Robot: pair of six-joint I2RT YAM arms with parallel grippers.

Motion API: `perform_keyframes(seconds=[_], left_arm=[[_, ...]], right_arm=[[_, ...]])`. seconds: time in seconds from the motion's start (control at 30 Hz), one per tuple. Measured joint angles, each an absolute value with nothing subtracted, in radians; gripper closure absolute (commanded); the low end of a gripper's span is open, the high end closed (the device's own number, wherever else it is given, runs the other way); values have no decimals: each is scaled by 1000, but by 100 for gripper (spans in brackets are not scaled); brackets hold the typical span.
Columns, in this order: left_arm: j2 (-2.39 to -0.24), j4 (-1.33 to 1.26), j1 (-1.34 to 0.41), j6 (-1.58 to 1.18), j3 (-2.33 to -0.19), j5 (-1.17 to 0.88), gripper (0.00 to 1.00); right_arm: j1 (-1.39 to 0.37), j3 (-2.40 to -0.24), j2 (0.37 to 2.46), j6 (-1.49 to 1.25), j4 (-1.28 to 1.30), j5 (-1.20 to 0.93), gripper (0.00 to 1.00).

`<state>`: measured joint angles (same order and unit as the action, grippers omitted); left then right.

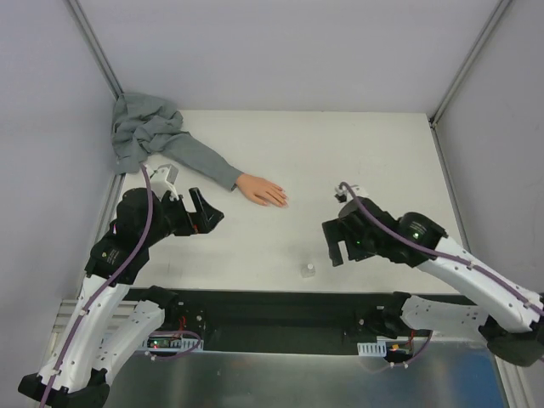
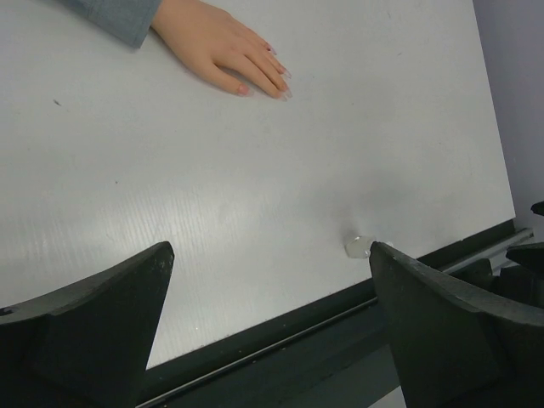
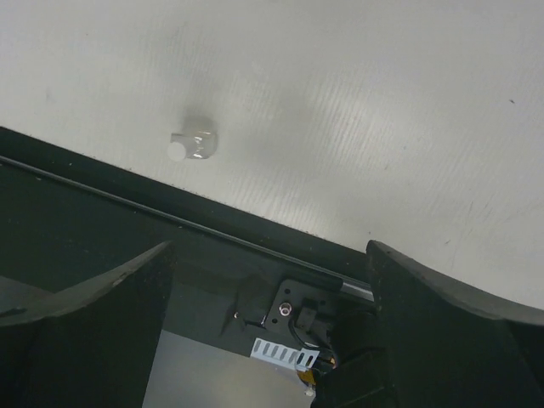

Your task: Paint the nails

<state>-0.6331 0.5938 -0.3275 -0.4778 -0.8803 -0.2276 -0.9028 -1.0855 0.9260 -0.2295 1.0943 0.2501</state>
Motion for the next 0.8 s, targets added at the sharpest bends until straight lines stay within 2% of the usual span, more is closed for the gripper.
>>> perform_keyframes(seconds=[0.2, 0.4, 0.47, 0.63, 0.73, 0.8], left_arm=[[-640, 597, -327, -473, -874, -238, 1], [-657, 595, -327, -452, -840, -323, 1], [-660, 585, -327, -451, -825, -360, 1], [-662, 557, -327, -448, -781, -422, 2], [-674, 546, -327, -447, -777, -450, 2], [-679, 535, -327, -446, -777, -462, 2]], right_arm=[[-1129, -1202, 1118, -270, 1082, 358, 4], [-1206, -1176, 1182, -289, 1017, 355, 1], [-1226, -1167, 1190, -305, 996, 354, 5], [-1242, -1148, 1224, -337, 929, 354, 23], [-1242, -1112, 1242, -348, 885, 354, 30], [-1237, -1072, 1252, -354, 848, 354, 30]])
